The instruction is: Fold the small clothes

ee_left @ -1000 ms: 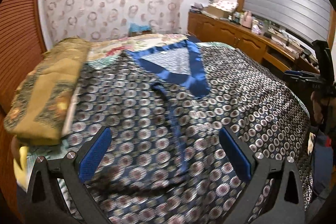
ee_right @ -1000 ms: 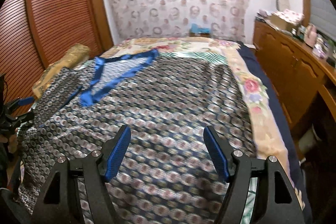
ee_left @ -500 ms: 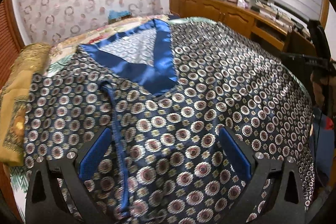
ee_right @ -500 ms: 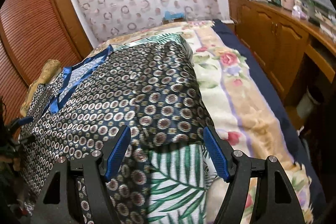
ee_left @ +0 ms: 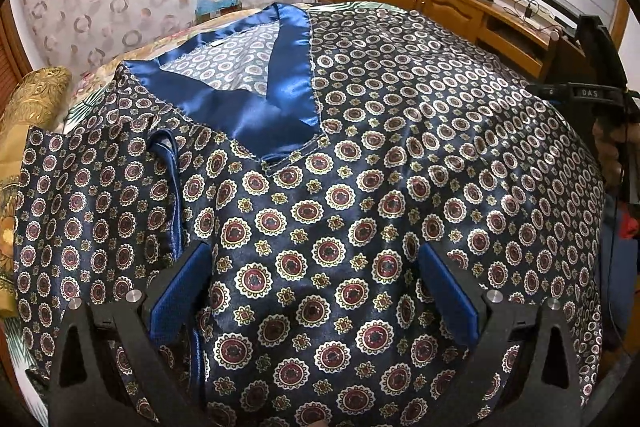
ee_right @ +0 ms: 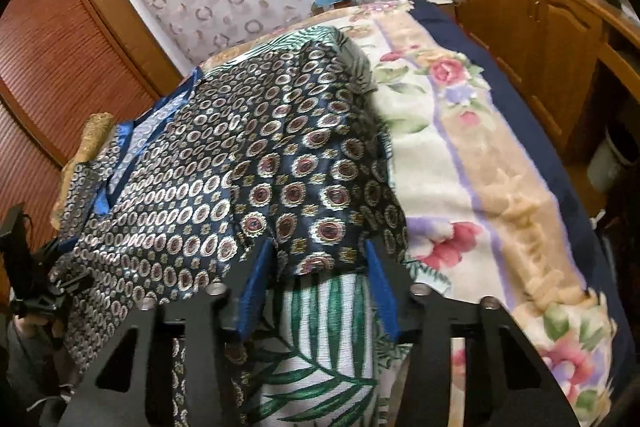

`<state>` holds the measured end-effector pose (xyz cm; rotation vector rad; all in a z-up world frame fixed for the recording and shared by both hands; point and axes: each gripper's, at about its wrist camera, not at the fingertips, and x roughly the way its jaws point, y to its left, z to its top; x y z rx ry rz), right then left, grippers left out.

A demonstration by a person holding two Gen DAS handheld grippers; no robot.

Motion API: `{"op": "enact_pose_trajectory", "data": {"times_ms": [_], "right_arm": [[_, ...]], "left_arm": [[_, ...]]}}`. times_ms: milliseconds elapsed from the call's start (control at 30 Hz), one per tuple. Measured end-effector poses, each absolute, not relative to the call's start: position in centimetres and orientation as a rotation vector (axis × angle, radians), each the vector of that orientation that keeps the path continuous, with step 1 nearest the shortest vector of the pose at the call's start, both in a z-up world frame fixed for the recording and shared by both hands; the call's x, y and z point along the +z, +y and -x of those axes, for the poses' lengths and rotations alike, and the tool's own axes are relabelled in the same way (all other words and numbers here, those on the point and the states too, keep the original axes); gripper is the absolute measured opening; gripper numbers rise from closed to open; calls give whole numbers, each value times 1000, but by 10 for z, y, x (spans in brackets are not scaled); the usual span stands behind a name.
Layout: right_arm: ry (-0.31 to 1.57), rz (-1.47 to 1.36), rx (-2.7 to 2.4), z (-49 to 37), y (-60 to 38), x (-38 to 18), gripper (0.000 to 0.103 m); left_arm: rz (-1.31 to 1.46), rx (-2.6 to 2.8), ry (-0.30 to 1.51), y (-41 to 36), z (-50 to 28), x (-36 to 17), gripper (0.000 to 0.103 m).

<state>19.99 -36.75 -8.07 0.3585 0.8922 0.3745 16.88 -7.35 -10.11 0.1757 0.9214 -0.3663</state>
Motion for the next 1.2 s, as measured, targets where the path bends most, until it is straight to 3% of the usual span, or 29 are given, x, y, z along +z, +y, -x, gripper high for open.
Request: {"op": "enact_pose_trajectory", "data": {"times_ms": [167, 233, 600, 833, 933, 1000, 1067, 1200], "right_arm": [[865, -327, 323, -199, -373, -81, 10], [841, -303, 320, -195, -370, -75, 3], [601, -98, 421, -162, -308, -7, 3], [658, -6, 560, -142, -249, -21, 3], [704, 7, 556, -141, -247, -35, 10], [733, -1, 555, -140, -253, -41, 21], [740, -22, 549, -136, -266, -43, 42], [710, -68, 522, -117, -302, -36, 44]], "left_arm": [[-177, -366, 922, -74, -170, -101, 103], [-177, -365, 922, -73, -171, -101, 103], [-178, -366, 924, -73, -171, -100, 103], [-174, -368, 923, -73, -171, -100, 103], [-137, -365, 883, -67, -166, -93, 103], [-92, -364, 810, -59, -156, -82, 103], [-67, -361, 762, -55, -148, -72, 103], [-31, -364, 705, -50, -131, -52, 103]]}}
